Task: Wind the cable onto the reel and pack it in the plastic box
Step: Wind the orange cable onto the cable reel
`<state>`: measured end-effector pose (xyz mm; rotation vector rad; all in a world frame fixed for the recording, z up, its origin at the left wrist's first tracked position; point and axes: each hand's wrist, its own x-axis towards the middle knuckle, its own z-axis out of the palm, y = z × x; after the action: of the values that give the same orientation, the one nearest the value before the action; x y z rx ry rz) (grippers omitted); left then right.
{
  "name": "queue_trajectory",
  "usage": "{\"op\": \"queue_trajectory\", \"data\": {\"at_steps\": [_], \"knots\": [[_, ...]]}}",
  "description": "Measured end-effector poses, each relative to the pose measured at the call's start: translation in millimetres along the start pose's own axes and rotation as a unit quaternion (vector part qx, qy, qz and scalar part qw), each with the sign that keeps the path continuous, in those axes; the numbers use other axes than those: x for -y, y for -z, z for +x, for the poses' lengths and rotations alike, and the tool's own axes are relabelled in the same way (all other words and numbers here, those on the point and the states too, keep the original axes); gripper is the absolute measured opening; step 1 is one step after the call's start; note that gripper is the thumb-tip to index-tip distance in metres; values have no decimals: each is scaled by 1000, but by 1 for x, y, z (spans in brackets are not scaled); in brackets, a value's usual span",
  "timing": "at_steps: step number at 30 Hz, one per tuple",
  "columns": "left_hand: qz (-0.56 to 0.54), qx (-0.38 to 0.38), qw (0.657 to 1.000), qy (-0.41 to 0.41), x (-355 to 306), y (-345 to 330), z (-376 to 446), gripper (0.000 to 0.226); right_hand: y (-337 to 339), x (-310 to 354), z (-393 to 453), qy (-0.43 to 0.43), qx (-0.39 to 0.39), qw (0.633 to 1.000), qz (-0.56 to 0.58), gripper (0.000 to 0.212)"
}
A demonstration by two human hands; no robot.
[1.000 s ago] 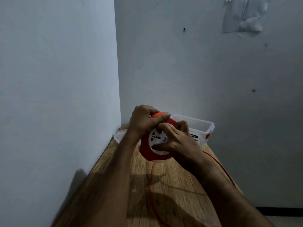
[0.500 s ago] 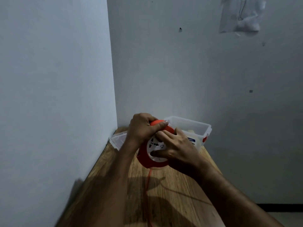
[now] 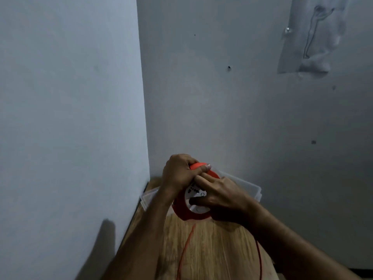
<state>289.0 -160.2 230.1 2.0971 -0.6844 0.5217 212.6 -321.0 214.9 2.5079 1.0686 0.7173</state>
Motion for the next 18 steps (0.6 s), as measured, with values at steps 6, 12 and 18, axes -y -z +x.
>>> {"op": "queue_trajectory", "data": {"at_steps": [6, 12, 18], "knots": [[5, -5, 1000, 7, -28, 32, 32, 45, 41, -26, 22, -10, -18, 999, 33, 56], [9, -10, 999, 32, -45, 52, 46, 47, 66, -33, 35, -41, -27, 997, 52, 50], [5, -25, 999, 39, -51, 59, 44, 44, 77, -27, 38, -69, -80, 992, 62, 49]]}}
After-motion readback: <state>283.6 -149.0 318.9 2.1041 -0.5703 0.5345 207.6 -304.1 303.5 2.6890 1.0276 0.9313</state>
